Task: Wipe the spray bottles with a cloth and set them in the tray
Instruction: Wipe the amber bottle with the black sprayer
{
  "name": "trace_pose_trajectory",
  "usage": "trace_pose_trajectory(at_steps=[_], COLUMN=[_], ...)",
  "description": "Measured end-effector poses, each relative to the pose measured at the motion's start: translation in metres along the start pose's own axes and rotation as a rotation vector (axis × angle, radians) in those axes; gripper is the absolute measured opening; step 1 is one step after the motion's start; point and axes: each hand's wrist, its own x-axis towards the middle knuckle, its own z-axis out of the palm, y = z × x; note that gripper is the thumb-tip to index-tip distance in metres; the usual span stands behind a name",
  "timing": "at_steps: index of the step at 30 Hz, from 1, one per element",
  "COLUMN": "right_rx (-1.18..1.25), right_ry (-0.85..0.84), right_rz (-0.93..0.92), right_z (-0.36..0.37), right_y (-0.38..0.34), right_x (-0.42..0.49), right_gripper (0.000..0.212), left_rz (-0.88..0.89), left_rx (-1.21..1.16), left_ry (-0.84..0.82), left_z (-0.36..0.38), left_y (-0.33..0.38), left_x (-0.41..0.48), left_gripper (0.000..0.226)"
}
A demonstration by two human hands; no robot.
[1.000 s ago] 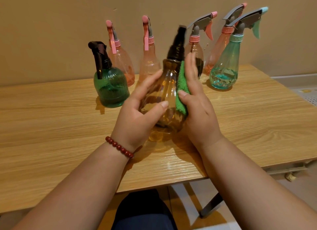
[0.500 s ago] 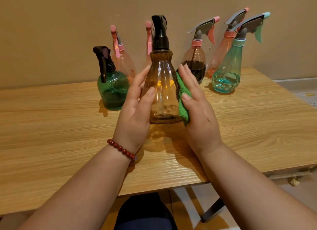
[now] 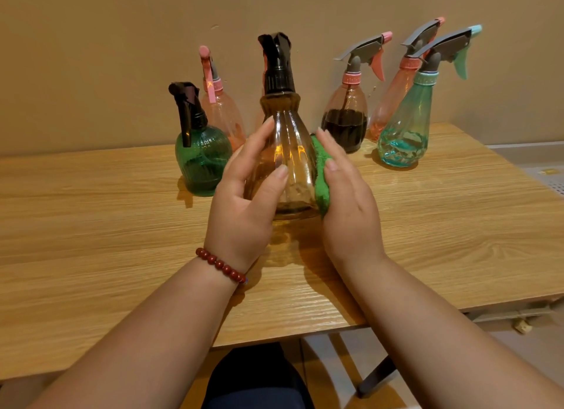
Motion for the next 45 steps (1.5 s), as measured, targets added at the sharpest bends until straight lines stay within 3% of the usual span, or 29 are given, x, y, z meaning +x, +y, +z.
trace_pose_trajectory(at_steps=[2, 6, 13, 15, 18, 20, 26, 32, 36, 45], right_rx=[-0.042, -0.234, 0.029, -0.014, -0.199, -0.231, 0.142, -0.016, -0.018, -0.073], right_ry=[-0.021, -0.095, -0.061, -0.049, -0.077, -0.085, -0.052, 0.013, 0.004, -0.160], right_rz=[-0.047, -0.352, 0.067, -0.029, -0.332, -0.399, 0.081, -0.150, -0.103, -0.120], right_z=[-0.001, 0.000, -0.007, -0.007, -0.004, -0.003, -0.010, -0.015, -0.020, -0.010], right_y=[-0.001, -0.001, 0.005, 0.004, 0.000, 0.000, 0.001, 0.001, 0.004, 0.004], right_x=[-0.002, -0.006, 0.004, 0.002, -0.004, -0.004, 0.005, 0.003, 0.011, 0.002], right_gripper=[0.043, 0.050, 0.040, 0.042, 0.047, 0.048, 0.047, 0.045, 0.051, 0.051], left_rz=[-0.008, -0.019, 0.003, 0.010, 0.015, 0.006, -0.013, -0.052, -0.044, 0.020], left_rx=[0.003, 0.004, 0.017, 0.035, 0.066, 0.056, -0.024, 0.005, 0.178, 0.112], left_ry=[0.005, 0.004, -0.035, -0.033, -0.024, -0.025, -0.060, -0.185, -0.262, -0.036], left_z=[0.001, 0.000, 0.001, 0.002, 0.001, -0.001, 0.001, 0.000, 0.003, -0.002], left_y=[-0.001, -0.003, 0.002, 0.001, -0.002, -0.002, 0.004, 0.000, 0.000, 0.000], left_x=[0.000, 0.000, -0.003, -0.002, -0.002, -0.002, -0.005, -0.005, -0.007, -0.005], left_gripper=[0.051, 0.053, 0.051, 0.051, 0.053, 0.052, 0.048, 0.051, 0.051, 0.048])
